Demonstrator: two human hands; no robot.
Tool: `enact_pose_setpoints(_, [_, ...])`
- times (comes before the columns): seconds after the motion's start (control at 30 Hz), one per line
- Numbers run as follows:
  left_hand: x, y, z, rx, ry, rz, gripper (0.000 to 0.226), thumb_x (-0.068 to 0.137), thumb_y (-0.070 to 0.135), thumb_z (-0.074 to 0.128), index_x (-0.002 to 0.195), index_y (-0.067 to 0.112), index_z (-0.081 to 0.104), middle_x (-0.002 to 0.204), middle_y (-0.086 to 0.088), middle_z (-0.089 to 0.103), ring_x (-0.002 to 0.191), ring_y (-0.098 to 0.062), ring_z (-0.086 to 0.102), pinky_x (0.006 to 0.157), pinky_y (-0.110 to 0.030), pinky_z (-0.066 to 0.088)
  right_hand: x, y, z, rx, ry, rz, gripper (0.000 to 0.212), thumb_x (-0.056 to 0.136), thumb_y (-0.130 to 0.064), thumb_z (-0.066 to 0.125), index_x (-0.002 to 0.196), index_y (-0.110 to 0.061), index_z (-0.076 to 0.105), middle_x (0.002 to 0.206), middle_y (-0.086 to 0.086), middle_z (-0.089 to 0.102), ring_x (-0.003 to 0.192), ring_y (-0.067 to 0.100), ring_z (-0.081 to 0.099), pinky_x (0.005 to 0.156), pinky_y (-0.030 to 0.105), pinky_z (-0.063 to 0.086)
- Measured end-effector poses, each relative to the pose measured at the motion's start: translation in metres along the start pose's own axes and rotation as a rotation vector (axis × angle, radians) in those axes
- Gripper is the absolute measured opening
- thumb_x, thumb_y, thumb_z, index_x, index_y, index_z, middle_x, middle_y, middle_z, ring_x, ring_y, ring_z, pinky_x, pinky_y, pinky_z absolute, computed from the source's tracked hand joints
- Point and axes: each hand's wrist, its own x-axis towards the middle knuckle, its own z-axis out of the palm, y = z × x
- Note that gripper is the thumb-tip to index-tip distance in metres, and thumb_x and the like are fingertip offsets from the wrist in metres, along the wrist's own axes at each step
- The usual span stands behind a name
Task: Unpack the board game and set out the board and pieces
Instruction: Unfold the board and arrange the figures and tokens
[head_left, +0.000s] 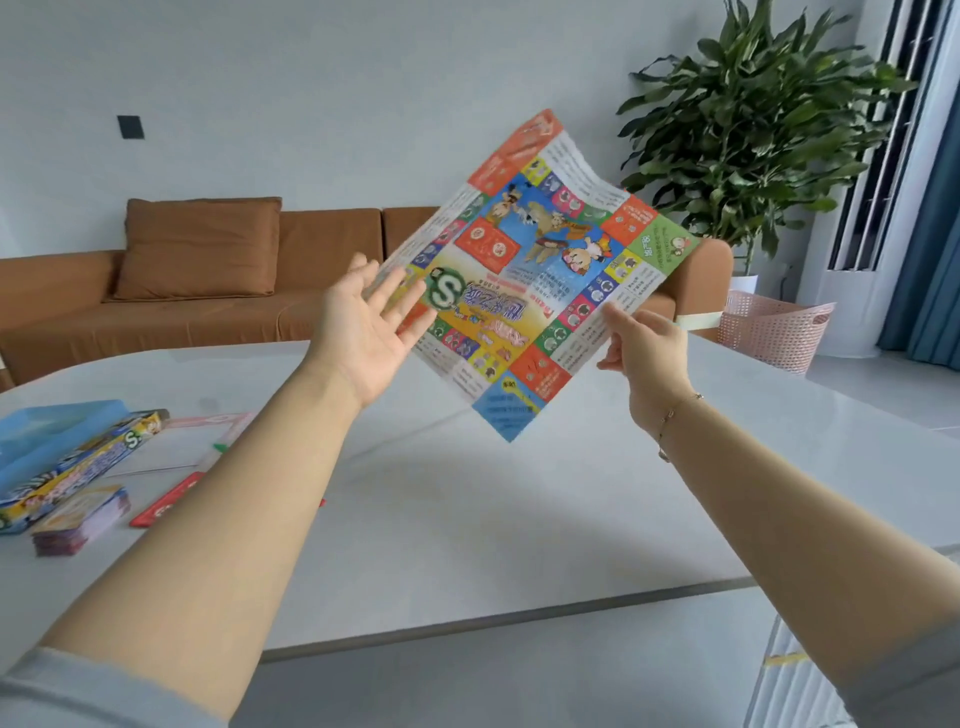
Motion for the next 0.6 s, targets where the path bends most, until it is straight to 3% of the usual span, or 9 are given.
enact_pose_setpoints(0.07, [0.0, -0.005, 0.0, 0.182, 0.027, 0.042, 0.053, 0.098, 0.014, 0.041, 0.147, 0.027, 0.026, 0.138, -0.003, 0.048, 0.122, -0.02, 0.052, 0.098, -0.041, 0.044, 0.003, -0.005, 0.0, 0.038, 0.044, 0.067, 0.03, 0.092, -0.019, 0.059, 0.063, -0.014, 0.052, 0.055, -0.002, 0.043, 0.045, 0.009, 0.042, 0.048, 0.021, 0.048])
enact_pose_setpoints(0.2, [-0.008, -0.019, 0.001, 0.841, -0.047, 0.169, 0.043, 0.097, 0.007, 0.043, 0.138, 0.02, 0.044, 0.136, 0.006, 0.048, 0.112, -0.005, 0.049, 0.083, -0.014, 0.043, 0.009, -0.002, -0.004, 0.026, 0.04, 0.182, 0.025, 0.09, -0.014, 0.057, 0.066, -0.014, 0.05, 0.057, 0.0, 0.039, 0.045, 0.012, 0.038, 0.042, 0.021, 0.045])
enact_pose_setpoints(0.27, [-0.008, -0.03, -0.002, 0.983, -0.126, 0.124, 0.036, 0.099, 0.009, 0.041, 0.132, 0.02, 0.05, 0.122, 0.01, 0.052, 0.102, 0.0, 0.05, 0.067, -0.002, 0.041, 0.009, 0.007, -0.007, -0.06, 0.005, 0.217, 0.022, 0.089, -0.011, 0.058, 0.068, -0.012, 0.052, 0.058, 0.001, 0.04, 0.046, 0.013, 0.039, 0.042, 0.021, 0.047])
enact_pose_setpoints(0.3, [-0.006, -0.037, -0.004, 1.029, -0.18, 0.055, 0.032, 0.099, 0.014, 0.042, 0.128, 0.024, 0.052, 0.115, 0.009, 0.054, 0.094, 0.001, 0.051, 0.063, -0.003, 0.042, 0.01, 0.011, -0.009, -0.11, -0.012, 0.234, 0.02, 0.088, -0.01, 0.058, 0.069, -0.01, 0.053, 0.058, 0.002, 0.041, 0.047, 0.013, 0.04, 0.042, 0.021, 0.048])
enact_pose_setpoints(0.37, [-0.002, -0.053, -0.013, 1.17, -0.299, -0.111, 0.028, 0.099, 0.027, 0.043, 0.125, 0.032, 0.054, 0.115, 0.002, 0.056, 0.09, -0.004, 0.052, 0.07, -0.017, 0.043, 0.011, 0.02, -0.014, -0.219, -0.043, 0.256, 0.018, 0.086, -0.009, 0.059, 0.068, -0.009, 0.053, 0.058, 0.003, 0.042, 0.046, 0.014, 0.04, 0.043, 0.023, 0.047])
enact_pose_setpoints(0.47, [-0.001, -0.077, -0.025, 1.571, -0.467, -0.27, 0.041, 0.1, 0.033, 0.04, 0.14, 0.024, 0.042, 0.14, 0.003, 0.046, 0.12, -0.012, 0.048, 0.101, -0.026, 0.036, 0.012, 0.03, -0.024, -0.444, -0.073, 0.258, 0.015, 0.082, -0.008, 0.059, 0.068, -0.007, 0.056, 0.059, 0.005, 0.045, 0.047, 0.016, 0.041, 0.047, 0.026, 0.045])
enact_pose_setpoints(0.53, [-0.004, -0.091, -0.028, 1.809, -0.568, -0.261, 0.044, 0.1, 0.033, 0.04, 0.143, 0.024, 0.039, 0.148, 0.003, 0.038, 0.134, -0.015, 0.037, 0.111, -0.027, 0.028, 0.013, 0.037, -0.032, -0.593, -0.073, 0.214, 0.011, 0.08, -0.006, 0.059, 0.069, -0.004, 0.058, 0.063, 0.009, 0.051, 0.049, 0.02, 0.045, 0.047, 0.029, 0.045])
enact_pose_setpoints(0.6, [-0.007, -0.097, -0.028, 1.964, -0.579, -0.174, 0.043, 0.1, 0.033, 0.04, 0.142, 0.027, 0.039, 0.149, -0.002, 0.036, 0.138, -0.021, 0.031, 0.113, -0.028, 0.025, 0.012, 0.04, -0.037, -0.777, -0.061, 0.121, 0.004, 0.078, -0.007, 0.06, 0.075, -0.005, 0.058, 0.079, 0.014, 0.058, 0.063, 0.028, 0.055, 0.059, 0.037, 0.052])
